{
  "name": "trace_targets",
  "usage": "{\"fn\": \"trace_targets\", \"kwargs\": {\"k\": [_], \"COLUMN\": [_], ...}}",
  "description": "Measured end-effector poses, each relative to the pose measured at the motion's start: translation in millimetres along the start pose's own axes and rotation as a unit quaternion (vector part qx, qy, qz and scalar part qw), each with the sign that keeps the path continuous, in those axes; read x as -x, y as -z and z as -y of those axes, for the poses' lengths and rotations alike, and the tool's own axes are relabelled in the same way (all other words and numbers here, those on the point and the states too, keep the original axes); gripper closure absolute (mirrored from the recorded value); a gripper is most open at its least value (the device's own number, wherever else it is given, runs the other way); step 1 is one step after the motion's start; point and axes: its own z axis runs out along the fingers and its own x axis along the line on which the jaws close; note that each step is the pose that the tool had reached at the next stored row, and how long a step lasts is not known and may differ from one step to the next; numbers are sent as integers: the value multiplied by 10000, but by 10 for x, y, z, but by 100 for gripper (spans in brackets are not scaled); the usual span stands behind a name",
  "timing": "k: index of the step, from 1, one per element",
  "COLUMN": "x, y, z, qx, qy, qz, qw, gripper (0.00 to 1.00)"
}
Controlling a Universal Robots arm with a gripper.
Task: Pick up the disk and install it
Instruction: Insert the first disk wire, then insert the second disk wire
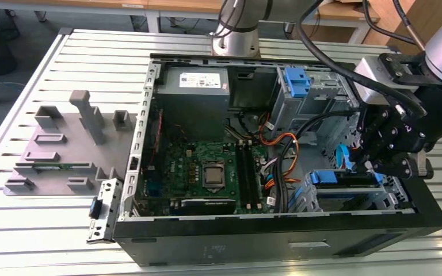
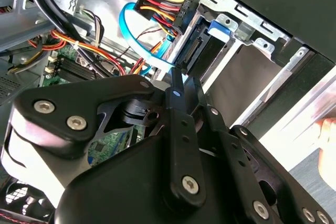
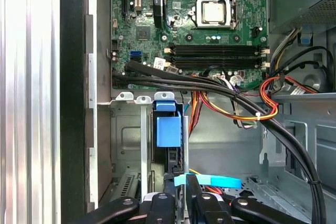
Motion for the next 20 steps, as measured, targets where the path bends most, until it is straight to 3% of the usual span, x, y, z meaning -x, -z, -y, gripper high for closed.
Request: {"fn": "trace_targets", "kwargs": {"k": [20], "x": [2], "y": [18], "z": [21], "qx": [0], "qy": [1], "qz": [-1], "qw": [10000], "gripper": [76]}}
